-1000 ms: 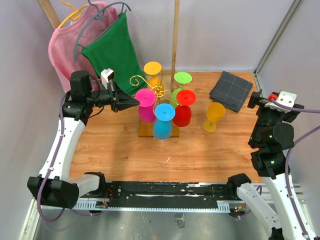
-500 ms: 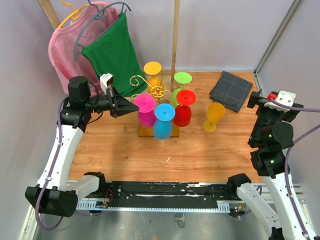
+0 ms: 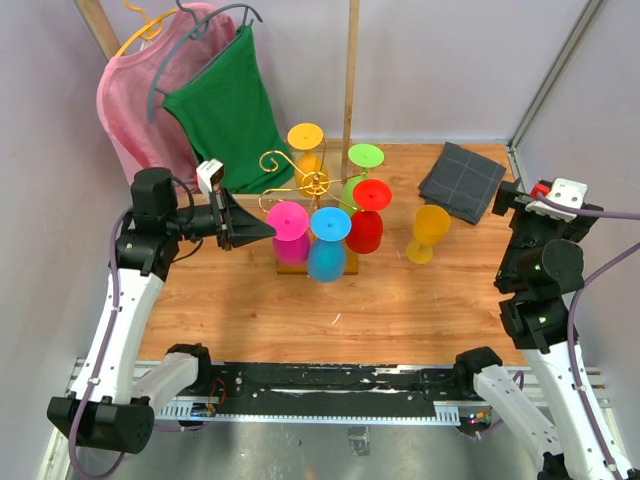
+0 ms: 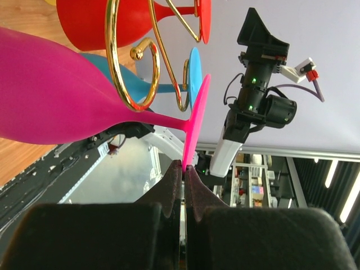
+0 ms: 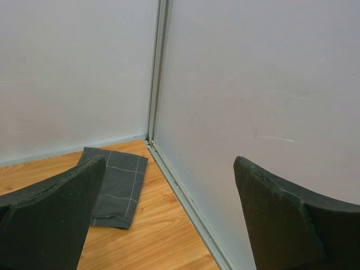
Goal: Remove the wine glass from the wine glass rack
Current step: Pick up the wine glass from the wine rack.
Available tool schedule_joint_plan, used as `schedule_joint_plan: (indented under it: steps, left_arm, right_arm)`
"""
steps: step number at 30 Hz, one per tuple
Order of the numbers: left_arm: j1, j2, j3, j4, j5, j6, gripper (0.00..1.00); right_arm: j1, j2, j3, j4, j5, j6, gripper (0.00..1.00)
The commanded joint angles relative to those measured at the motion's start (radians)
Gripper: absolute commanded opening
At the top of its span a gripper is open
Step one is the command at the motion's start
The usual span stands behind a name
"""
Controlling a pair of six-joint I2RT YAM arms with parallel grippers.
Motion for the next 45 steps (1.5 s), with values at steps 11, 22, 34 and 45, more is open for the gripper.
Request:
schedule_joint_plan:
  steps: [11, 22, 34, 45]
  left_arm:
    - [0.137, -0.087, -0.036, -0.145, 0.096, 0.1, 0.0]
    - [0.24, -0.126, -0.012, -0.181, 0.129, 0.142, 0.0]
    - [0.329, -0.1, 0.048, -0.155, 0.147, 0.126, 0.0]
    - [0.441, -0.046, 0.074, -0.13, 0.19, 0.181, 0.0]
  right_arm:
    - [-0.012, 0.028, 0.025, 0.036, -0.006, 0.008, 0.99]
    - [-0.013, 0.054, 0.034, 0.057, -0.016, 0.003, 0.99]
    - [-0.013, 0.075, 0.046, 0.076, -0.022, -0.001, 0.99]
    - [-0.013, 0.089, 0.057, 0.086, -0.029, -0.005, 0.98]
